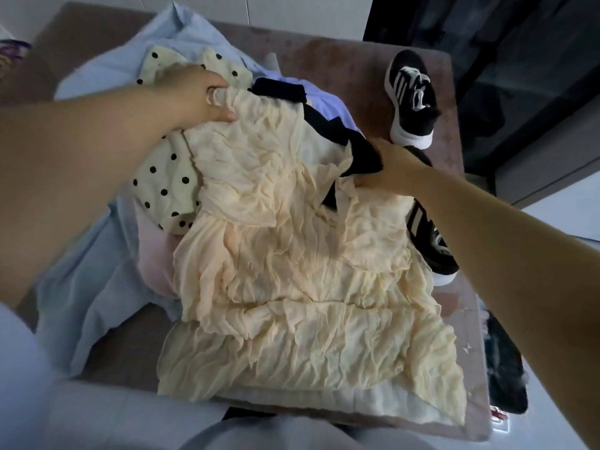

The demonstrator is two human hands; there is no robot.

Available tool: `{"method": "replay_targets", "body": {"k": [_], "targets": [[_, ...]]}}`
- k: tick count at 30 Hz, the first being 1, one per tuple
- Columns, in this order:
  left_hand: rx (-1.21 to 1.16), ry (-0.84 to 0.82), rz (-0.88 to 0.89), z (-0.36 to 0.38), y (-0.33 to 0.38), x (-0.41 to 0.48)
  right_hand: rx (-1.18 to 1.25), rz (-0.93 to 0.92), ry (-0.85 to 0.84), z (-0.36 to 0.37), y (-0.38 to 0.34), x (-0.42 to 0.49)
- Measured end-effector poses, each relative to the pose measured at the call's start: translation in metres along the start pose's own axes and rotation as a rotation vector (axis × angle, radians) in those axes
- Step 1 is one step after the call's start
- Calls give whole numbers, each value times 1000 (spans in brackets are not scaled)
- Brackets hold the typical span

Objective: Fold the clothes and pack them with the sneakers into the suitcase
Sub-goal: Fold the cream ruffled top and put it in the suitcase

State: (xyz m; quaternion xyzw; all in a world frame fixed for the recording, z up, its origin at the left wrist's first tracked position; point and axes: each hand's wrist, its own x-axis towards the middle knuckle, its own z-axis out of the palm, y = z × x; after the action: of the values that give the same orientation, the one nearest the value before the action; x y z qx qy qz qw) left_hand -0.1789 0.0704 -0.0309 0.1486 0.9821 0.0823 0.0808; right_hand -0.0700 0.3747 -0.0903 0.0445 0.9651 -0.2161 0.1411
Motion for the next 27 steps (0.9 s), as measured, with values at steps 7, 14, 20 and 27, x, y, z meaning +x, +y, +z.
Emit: {"method": "replay_targets", "body": {"k": [7, 14, 20, 27], "targets": [[-117, 112, 45, -21, -3, 5, -174, 22, 76, -66, 3, 13], [-183, 305, 106, -30, 4, -3, -283, 79, 246, -79, -5, 21], [-300, 450, 215, -33, 14, -37, -98, -45, 575, -78, -11, -48], [-523, 174, 443, -22, -4, -166, -66, -418, 589, -20, 33, -191]]}}
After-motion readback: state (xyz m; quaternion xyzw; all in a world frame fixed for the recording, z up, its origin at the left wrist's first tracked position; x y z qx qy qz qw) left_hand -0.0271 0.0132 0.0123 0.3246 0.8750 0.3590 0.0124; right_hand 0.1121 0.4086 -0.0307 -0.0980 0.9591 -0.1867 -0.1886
